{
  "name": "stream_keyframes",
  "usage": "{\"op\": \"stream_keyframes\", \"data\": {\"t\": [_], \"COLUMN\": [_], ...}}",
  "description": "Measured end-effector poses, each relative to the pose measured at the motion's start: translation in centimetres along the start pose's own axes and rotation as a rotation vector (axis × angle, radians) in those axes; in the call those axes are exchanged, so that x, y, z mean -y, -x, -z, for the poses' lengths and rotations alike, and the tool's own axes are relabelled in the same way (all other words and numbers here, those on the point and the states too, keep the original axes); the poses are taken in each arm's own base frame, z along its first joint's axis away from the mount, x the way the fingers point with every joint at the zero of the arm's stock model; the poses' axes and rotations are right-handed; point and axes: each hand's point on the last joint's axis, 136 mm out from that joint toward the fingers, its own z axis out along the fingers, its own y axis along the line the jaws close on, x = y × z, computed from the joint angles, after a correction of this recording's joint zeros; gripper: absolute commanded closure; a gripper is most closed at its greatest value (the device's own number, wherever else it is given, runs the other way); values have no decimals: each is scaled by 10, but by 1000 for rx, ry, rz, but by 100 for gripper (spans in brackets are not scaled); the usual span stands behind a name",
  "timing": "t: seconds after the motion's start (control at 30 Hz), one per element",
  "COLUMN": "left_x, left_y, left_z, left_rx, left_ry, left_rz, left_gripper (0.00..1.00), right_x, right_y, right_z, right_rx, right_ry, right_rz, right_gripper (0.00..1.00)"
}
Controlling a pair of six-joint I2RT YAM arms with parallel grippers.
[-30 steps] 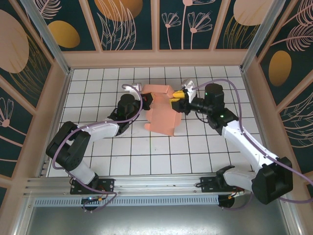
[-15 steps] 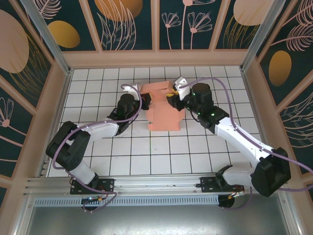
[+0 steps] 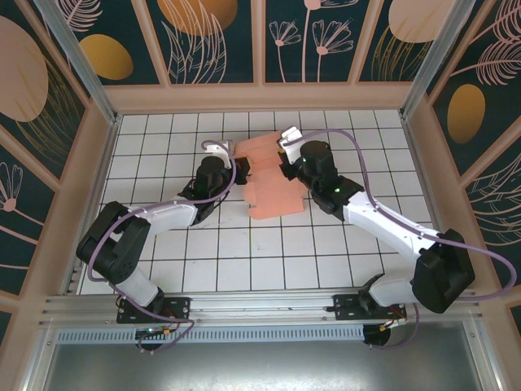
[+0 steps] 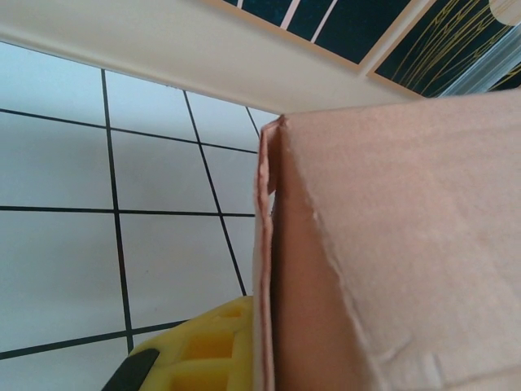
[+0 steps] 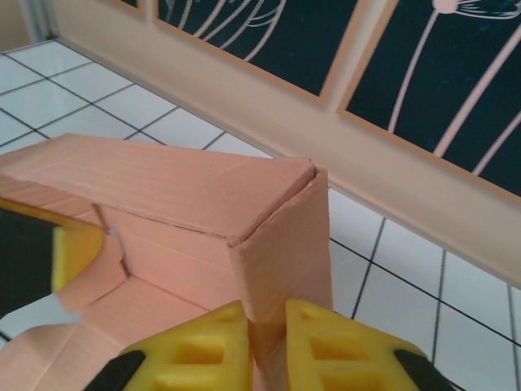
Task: Fold the paper box
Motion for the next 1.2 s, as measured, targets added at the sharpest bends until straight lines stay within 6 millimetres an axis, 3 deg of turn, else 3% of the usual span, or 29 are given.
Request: {"op": "stream_keyframes", "data": {"t": [0.2,0.4,0.47,0.53,0.67,0.8,0.83,0.93,1.0,1.03,1.07,1.2], "left_x": [-2,-2,-3,-2,-2,-2,-2,-1,1,4,5,5], "left_y": [-2,-2,-3,-3,-3,-3,-3,-4,-3,-2,-1,-4], "left_z": [-1,-1,-1,-1,-1,-1,-1,-1,-1,-1,-1,-1], "left_rx": [-4,-8,-10,-11,-10,-10,-12,-14,-14,-9,-7,-18], "left_ry": [7,8,10,10,9,8,6,2,-8,-19,-23,-22], "left_rz": [0,-1,-1,-1,-1,-1,-1,-1,-1,-1,-2,-2], "left_gripper": [100,100,100,100,100,100,100,100,100,100,100,100], "right_x": [6,12,13,15,18,20,21,22,24,25,27,31], "right_y": [-3,-7,-9,-10,-13,-14,-15,-18,-20,-23,-26,-30], "right_z": [-10,-16,-17,-19,-22,-23,-23,-25,-26,-27,-28,-30], "right_rx": [-21,-38,-43,-48,-63,-66,-69,-75,-82,-90,-99,-111], "right_ry": [-124,-269,-303,-325,-356,-386,-398,-426,-442,-453,-466,-499], "right_rz": [15,26,28,29,37,40,47,57,64,67,71,85], "right_gripper": [100,100,88,85,100,100,99,80,78,84,98,100]}}
